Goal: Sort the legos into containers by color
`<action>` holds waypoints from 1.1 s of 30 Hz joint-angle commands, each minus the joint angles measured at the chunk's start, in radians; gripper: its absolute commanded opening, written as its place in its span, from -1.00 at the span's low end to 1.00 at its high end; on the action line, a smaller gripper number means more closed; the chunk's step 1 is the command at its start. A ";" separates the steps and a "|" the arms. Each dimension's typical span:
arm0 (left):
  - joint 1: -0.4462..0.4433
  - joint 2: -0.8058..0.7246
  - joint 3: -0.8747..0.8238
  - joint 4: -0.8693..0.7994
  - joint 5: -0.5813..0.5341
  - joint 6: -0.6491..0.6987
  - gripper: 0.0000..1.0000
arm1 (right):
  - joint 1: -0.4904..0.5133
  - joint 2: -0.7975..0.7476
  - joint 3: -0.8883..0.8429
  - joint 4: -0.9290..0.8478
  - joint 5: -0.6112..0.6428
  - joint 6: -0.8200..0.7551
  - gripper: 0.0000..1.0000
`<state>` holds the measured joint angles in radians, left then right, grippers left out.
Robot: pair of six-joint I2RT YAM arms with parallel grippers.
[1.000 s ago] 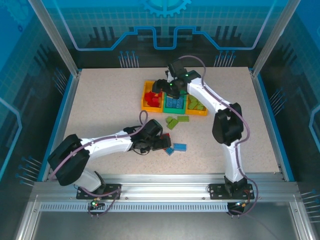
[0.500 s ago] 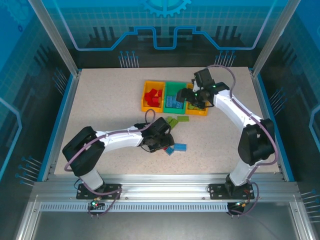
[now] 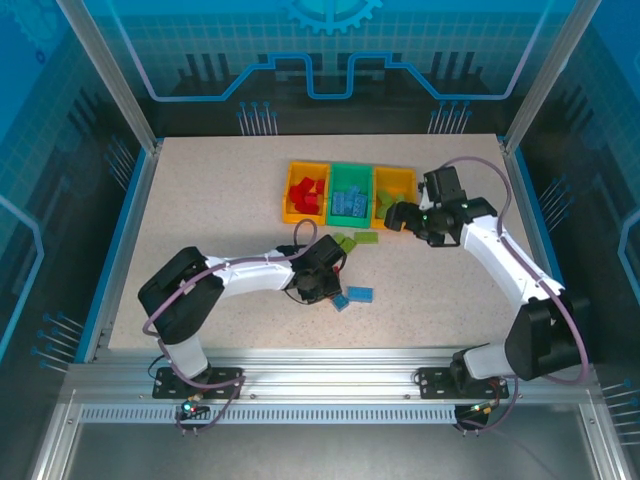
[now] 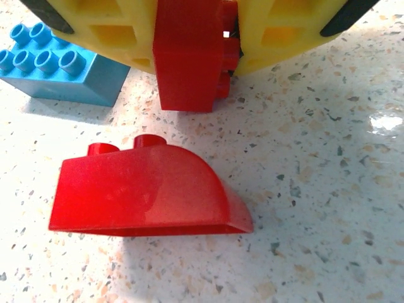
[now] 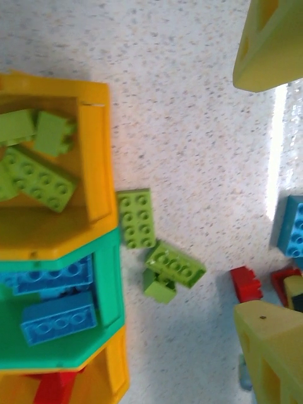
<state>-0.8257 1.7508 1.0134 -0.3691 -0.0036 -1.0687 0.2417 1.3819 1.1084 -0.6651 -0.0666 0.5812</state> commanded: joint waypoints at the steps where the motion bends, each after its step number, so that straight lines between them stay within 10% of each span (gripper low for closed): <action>1: 0.036 -0.066 0.025 -0.054 -0.020 0.038 -0.50 | 0.010 -0.057 -0.076 0.024 0.001 -0.025 0.74; 10: 0.243 -0.147 0.222 -0.147 -0.028 0.236 -0.51 | 0.195 -0.119 -0.223 0.134 0.070 0.024 0.75; 18: 0.415 0.077 0.533 -0.175 0.041 0.410 -0.49 | 0.364 -0.096 -0.292 0.233 0.159 0.092 0.80; 33: 0.493 0.452 0.941 -0.229 0.090 0.471 -0.23 | 0.561 0.262 -0.007 0.149 0.229 0.114 0.80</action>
<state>-0.3420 2.2097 1.8996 -0.5758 0.0608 -0.6209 0.7815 1.5898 1.0428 -0.4725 0.1425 0.6891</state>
